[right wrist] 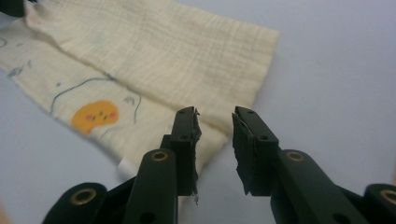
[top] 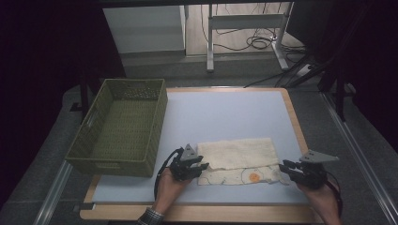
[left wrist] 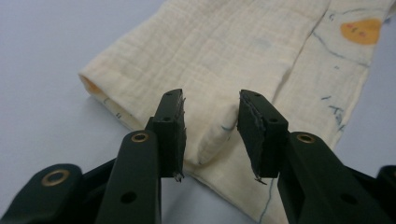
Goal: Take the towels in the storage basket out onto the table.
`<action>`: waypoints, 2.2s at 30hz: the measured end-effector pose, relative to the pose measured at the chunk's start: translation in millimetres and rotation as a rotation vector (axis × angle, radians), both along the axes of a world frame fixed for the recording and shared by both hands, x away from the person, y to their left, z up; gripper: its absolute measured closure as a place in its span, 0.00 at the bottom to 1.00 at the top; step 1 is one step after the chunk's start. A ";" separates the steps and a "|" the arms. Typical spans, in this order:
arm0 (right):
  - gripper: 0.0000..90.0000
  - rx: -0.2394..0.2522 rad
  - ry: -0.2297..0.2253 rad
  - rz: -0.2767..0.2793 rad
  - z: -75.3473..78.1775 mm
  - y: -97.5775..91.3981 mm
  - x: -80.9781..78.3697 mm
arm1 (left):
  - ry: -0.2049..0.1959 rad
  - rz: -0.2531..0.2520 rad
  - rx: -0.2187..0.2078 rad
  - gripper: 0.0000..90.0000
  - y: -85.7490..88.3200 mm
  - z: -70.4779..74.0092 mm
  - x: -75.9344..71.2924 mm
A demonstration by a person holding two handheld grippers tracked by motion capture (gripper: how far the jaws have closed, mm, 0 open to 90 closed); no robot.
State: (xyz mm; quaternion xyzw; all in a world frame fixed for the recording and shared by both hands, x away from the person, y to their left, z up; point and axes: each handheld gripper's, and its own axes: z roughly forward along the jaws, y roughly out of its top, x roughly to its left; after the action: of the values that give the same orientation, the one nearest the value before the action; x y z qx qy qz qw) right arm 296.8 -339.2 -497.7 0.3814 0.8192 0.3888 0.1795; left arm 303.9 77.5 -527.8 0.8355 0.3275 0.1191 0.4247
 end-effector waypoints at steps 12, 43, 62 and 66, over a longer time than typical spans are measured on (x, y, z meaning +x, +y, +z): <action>0.95 -0.060 0.007 -0.002 -18.1 16.3 24.8 | 0.025 -0.027 0.063 0.89 -5.6 -8.3 2.7; 0.95 -0.046 -0.009 0.070 5.2 7.8 -38.2 | 0.043 -0.106 -0.013 0.90 11.1 4.7 -33.3; 0.74 -0.018 -0.032 0.016 12.0 3.3 -0.9 | 0.037 0.046 -0.052 0.50 25.8 13.2 -8.6; 0.77 -0.027 -0.016 -0.010 7.4 11.1 29.5 | 0.014 0.097 0.003 0.60 15.0 14.7 15.3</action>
State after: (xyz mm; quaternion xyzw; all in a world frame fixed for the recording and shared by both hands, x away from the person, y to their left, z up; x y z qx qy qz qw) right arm 326.3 -328.1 -490.3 0.3800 0.8211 0.3797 0.1930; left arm 319.2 92.5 -513.0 0.8201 0.3703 0.1339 0.4151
